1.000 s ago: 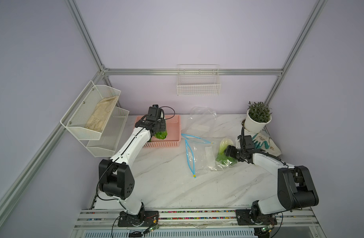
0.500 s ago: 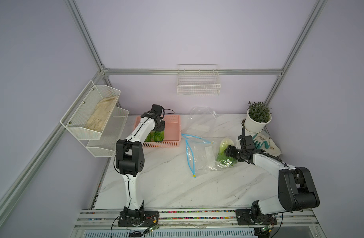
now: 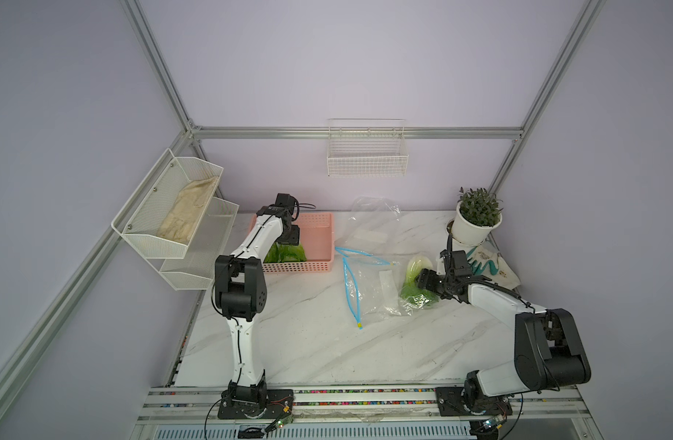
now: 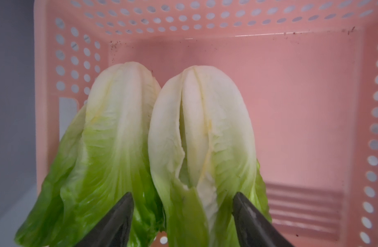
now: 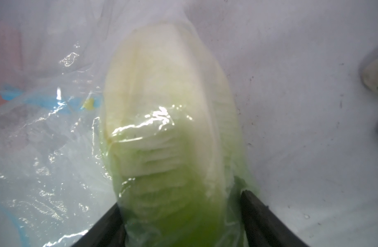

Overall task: Open the zip-top bag and take out the chinese cabbages
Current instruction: Place the Chinese cabbage in the basket, then pick up the Chinese cabbage from the zipper food storage bag.

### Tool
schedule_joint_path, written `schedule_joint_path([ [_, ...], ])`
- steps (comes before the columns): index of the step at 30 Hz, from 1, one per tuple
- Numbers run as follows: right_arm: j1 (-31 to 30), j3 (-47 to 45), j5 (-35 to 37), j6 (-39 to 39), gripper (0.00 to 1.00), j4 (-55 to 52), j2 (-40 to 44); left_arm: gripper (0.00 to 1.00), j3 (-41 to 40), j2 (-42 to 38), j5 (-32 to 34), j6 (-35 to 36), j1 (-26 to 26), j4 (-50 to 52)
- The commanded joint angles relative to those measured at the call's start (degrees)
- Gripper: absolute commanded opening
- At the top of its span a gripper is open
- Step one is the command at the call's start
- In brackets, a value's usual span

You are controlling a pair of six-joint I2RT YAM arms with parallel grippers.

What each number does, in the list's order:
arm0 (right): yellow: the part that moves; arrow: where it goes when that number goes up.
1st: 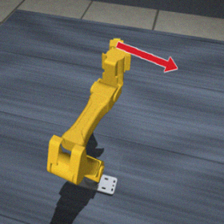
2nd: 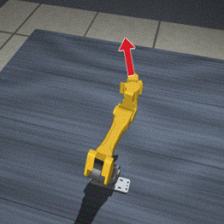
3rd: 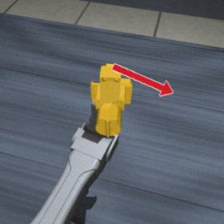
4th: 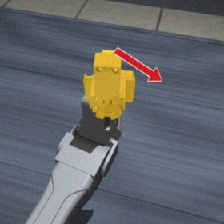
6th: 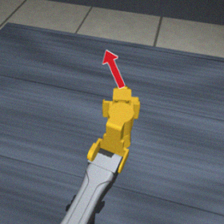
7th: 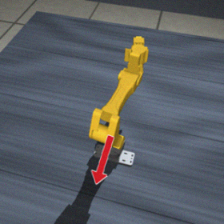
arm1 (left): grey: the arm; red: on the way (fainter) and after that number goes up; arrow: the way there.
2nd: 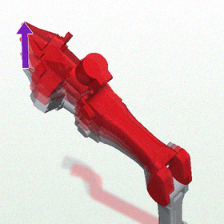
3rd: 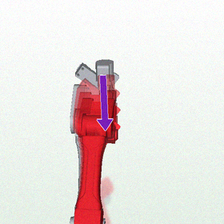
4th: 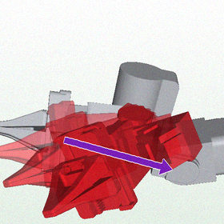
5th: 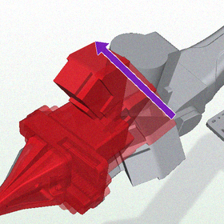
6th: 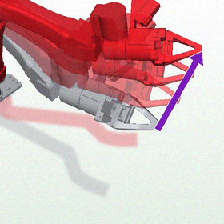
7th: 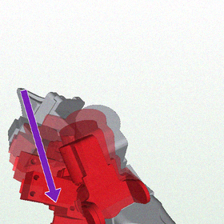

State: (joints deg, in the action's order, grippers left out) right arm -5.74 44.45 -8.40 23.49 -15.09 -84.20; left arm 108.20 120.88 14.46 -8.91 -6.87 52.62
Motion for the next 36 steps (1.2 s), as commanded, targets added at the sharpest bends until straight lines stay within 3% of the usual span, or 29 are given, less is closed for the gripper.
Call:
schedule_joint_path([
  [1, 0.4, -1.1, 0.9, -0.2, 0.8, -2.7, 1.2, 0.89, 3.3, -2.7, -0.8, -1.7, 0.1, 0.7],
  [4, 0.3, -1.0, 0.5, -0.2, 0.8, -2.6, 1.6, 1.0, 2.6, -5.8, -1.0, -2.9, -0.3, 0.6],
  [7, 0.4, -1.0, -0.1, -0.1, 0.83, -2.6, 1.6, 1.0, -0.3, -10.8, -0.1, -5.1, -1.7, 0.4],
  [12, 0.4, -1.2, -0.7, 0.1, 0.83, -2.1, 1.4, 1.0, -12.0, -22.5, 0.8, -7.4, -4.7, -5.1],
  [18, 0.3, -1.4, -1.5, 0.3, 0.84, -2.1, 1.9, 1.0, -29.3, -36.5, -11.9, -11.5, -5.7, -18.6],
  [22, 0.3, -1.8, -1.1, 0.4, 0.85, -2.4, 3.3, 0.96, -40.9, -45.1, -16.7, -15.4, -7.5, -26.5],
  [30, 0.4, -1.5, 0.5, 0.8, 0.84, -3.1, 4.2, 0.81, -61.5, -56.8, -22.5, -22.0, -12.1, -37.1],
  [36, 0.3, -0.4, 0.4, 0.8, 0.83, -3.0, 3.8, 0.55, -73.3, -58.2, -30.3, -29.9, -15.6, -52.9],
])
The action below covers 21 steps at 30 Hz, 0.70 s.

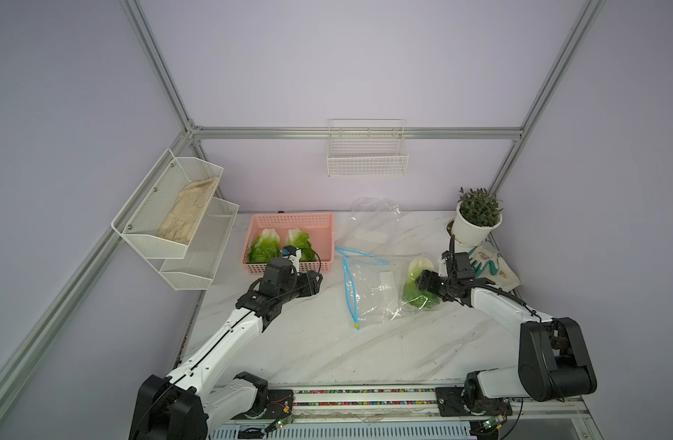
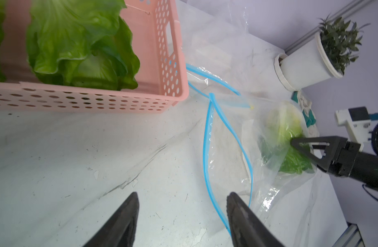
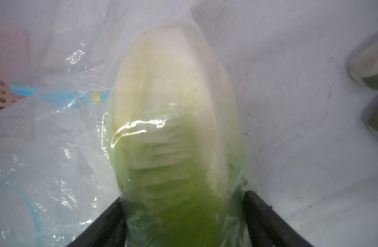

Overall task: Open the zip-top bag and take out the chinese cabbages
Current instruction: Pick up the Chinese cabbage from the zipper food storage bag.

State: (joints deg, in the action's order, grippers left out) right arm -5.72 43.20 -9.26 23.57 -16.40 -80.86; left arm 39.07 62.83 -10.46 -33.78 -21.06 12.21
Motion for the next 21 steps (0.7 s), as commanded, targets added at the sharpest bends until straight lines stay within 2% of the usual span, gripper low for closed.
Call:
schedule_joint_path([
  [1, 0.3, 0.8, 1.0, 0.7, 0.82, -1.7, 0.2, 0.51, -5.3, 0.8, -6.0, -6.5, -2.1, -15.6],
  [5, 0.3, 0.5, -0.3, 1.2, 0.81, -1.1, -0.3, 0.43, -6.1, 6.3, -6.3, -8.5, -5.0, -23.7],
  [14, 0.3, 0.1, -1.3, 1.8, 0.81, -0.9, 0.1, 0.41, -2.2, 21.3, -8.3, -11.5, -8.1, -32.0],
  [19, 0.3, -0.4, -3.1, 2.4, 0.79, 0.2, -0.3, 0.32, -0.8, 26.2, -10.6, -12.3, -8.8, -35.6],
  [21, 0.3, -0.7, -4.7, 2.9, 0.77, 1.2, -0.7, 0.25, -0.3, 27.9, -11.4, -12.4, -9.3, -37.0],
])
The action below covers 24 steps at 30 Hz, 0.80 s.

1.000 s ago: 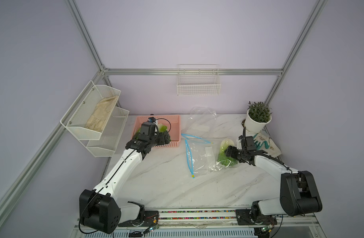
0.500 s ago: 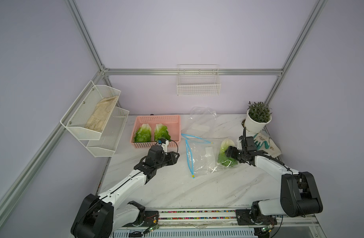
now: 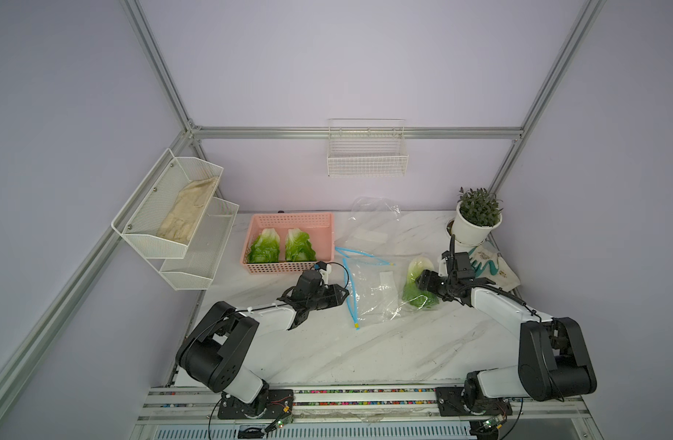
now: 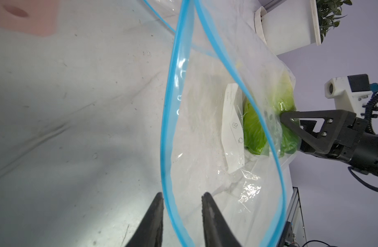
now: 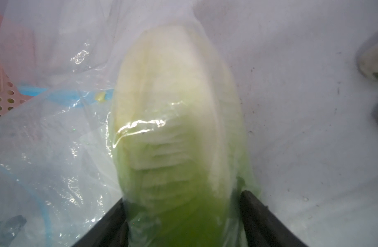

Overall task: Open the zip-top bag and take out the chinese cabbages
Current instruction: Pick up the Chinese cabbage from the zipper food storage bag.

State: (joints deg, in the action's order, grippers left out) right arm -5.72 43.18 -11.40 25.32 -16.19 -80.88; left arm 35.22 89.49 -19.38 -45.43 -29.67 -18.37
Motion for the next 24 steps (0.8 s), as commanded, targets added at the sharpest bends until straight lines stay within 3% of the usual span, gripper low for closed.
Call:
schedule_joint_path([
  [1, 0.3, -0.7, -3.3, 1.3, 0.77, 1.2, -1.1, 0.22, 3.7, 1.8, -2.7, -0.8, -0.9, -7.1],
  [7, 0.2, -1.8, -7.9, 2.9, 0.74, 3.9, -2.4, 0.15, 4.4, 5.0, -3.9, -1.2, -1.9, -11.7],
  [9, -0.1, -2.0, -9.5, 2.7, 0.74, 4.7, -2.6, 0.09, 3.3, 6.0, -3.8, -1.4, -2.2, -16.4],
  [13, -0.8, -2.5, -10.8, 3.4, 0.75, 6.2, -2.9, 0.09, 3.4, 8.2, -3.9, -2.4, -2.6, -18.9],
  [18, -4.0, -3.9, -13.2, 8.0, 0.74, 10.3, -4.6, 0.09, 3.2, 10.6, -4.7, -4.7, -3.1, -23.4],
  [20, -5.9, -4.4, -13.8, 9.6, 0.73, 12.0, -5.3, 0.0, 3.3, 11.2, -4.9, -5.6, -3.2, -24.5],
  [24, -9.1, -3.7, -16.1, 9.9, 0.73, 13.2, -6.9, 0.0, 3.9, 12.3, -5.8, -6.8, -3.6, -25.9],
])
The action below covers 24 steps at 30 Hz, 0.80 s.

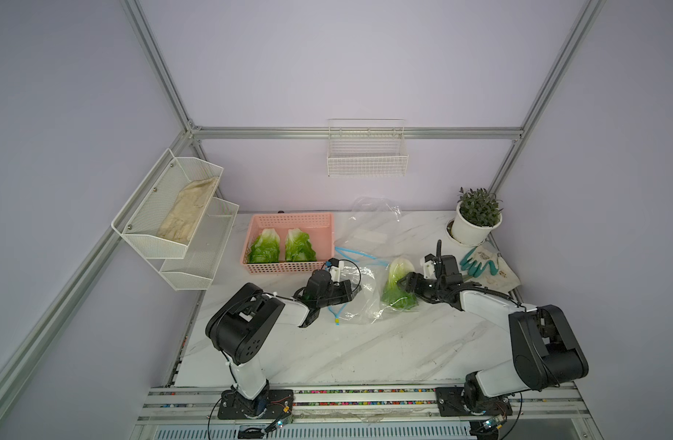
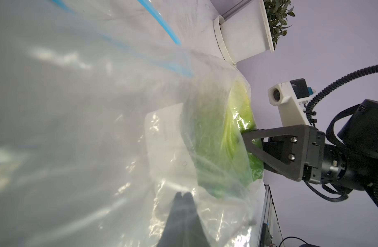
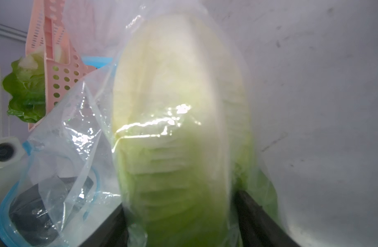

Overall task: Open the zip-top bag and take out the chinese cabbages
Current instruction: Pick up the Chinese cabbage from the zipper food storage bag.

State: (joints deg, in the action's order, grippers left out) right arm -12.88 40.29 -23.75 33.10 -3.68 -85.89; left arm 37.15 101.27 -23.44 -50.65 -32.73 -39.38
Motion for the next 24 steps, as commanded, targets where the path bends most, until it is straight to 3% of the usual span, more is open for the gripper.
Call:
schedule_joint_path([
  [1, -1.9, -0.4, -4.0, 1.6, 0.73, 0.2, -2.0, 0.0, 2.2, 0.7, -2.0, -1.5, -0.7, -4.9],
  [5, -1.9, 0.7, -0.3, -0.8, 0.81, -2.4, 0.0, 0.02, 2.3, 0.7, -2.5, -1.1, -0.9, -4.9],
  [7, -1.6, 1.1, 1.3, -0.8, 0.85, -3.1, 1.3, 0.17, 2.3, 0.7, -2.7, -0.8, -0.9, -4.8],
  [9, -0.9, 1.1, 2.7, -0.7, 0.86, -3.3, 3.0, 0.23, 2.5, 1.0, -3.0, -0.8, -0.9, -4.9],
  [20, 7.5, -2.9, 3.8, 4.1, 0.85, -1.0, 11.8, 0.25, 2.8, 2.4, -3.5, -0.7, -1.1, -5.1],
  [22, 8.6, -3.8, 5.1, 5.5, 0.78, -0.9, 12.4, 0.25, 3.0, 2.6, -3.8, -0.8, -1.2, -5.3],
  [24, 9.4, -4.3, 5.4, 6.3, 0.62, -0.8, 12.0, 0.25, 3.2, 2.8, -4.0, -0.8, -1.2, -5.3],
])
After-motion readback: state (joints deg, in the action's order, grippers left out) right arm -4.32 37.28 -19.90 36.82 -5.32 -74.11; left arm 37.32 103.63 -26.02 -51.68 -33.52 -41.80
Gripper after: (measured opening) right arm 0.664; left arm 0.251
